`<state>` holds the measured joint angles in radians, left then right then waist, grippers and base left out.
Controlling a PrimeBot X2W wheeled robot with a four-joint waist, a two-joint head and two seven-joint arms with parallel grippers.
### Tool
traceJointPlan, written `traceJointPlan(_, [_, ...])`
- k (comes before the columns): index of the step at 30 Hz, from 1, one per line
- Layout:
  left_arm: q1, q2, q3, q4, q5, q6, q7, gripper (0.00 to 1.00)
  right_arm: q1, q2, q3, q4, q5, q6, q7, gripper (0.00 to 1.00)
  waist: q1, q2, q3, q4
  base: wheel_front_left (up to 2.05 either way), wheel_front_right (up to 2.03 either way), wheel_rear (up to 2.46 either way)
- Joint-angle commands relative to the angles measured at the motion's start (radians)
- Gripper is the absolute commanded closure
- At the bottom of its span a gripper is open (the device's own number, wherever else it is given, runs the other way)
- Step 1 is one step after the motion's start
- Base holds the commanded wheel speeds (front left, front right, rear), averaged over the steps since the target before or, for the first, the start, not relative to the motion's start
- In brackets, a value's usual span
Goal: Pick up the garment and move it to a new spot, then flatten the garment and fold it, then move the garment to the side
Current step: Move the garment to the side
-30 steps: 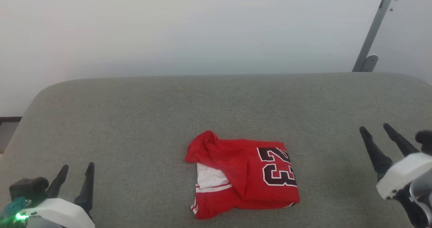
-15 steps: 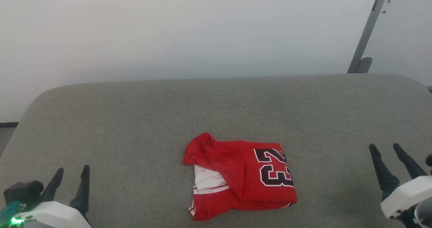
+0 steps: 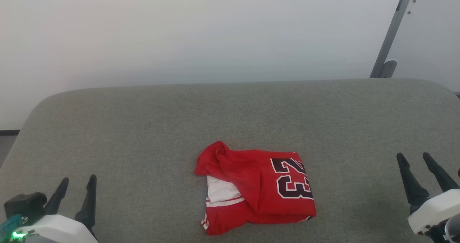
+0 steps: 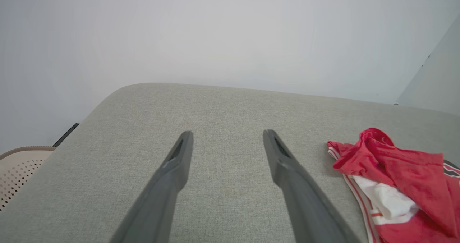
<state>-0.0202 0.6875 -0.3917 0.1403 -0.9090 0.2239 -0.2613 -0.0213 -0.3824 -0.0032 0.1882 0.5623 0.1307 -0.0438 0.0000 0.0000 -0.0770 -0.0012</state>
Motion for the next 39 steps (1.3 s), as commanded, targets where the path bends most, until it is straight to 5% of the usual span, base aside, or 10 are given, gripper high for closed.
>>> traceJointPlan(1, [0.011, 0.001, 0.002, -0.002, 0.01, -0.004, -0.004, 0.0, 0.015, 0.005, -0.004, -0.01, -0.008, 0.0, 0.002, 0.0, 0.0, 0.0, 0.001, 0.001, 0.0, 0.0, 0.0])
traceJointPlan(13, [-0.01, 0.002, -0.005, -0.015, 0.016, 0.008, 0.005, 0.0, 0.008, 0.02, 0.034, -0.044, -0.006, 0.0, 0.078, 0.0, 0.0, 0.0, 0.02, 0.036, 0.0, 0.0, 0.0])
traceJointPlan(22, [-0.045, -0.018, -0.042, -0.029, 0.03, 0.004, 0.03, 0.0, -0.046, 0.012, 0.161, 0.009, 0.059, 0.0, 0.26, 0.0, 0.0, 0.0, 0.053, 0.145, 0.0, 0.0, 0.0])
traceJointPlan(39, [-0.152, -0.086, -0.101, 0.003, 0.067, -0.022, 0.037, 0.0, -0.195, -0.013, 0.192, 0.204, 0.139, 0.0, 0.577, 0.0, 0.0, 0.0, 0.182, 0.27, 0.0, 0.0, 0.0])
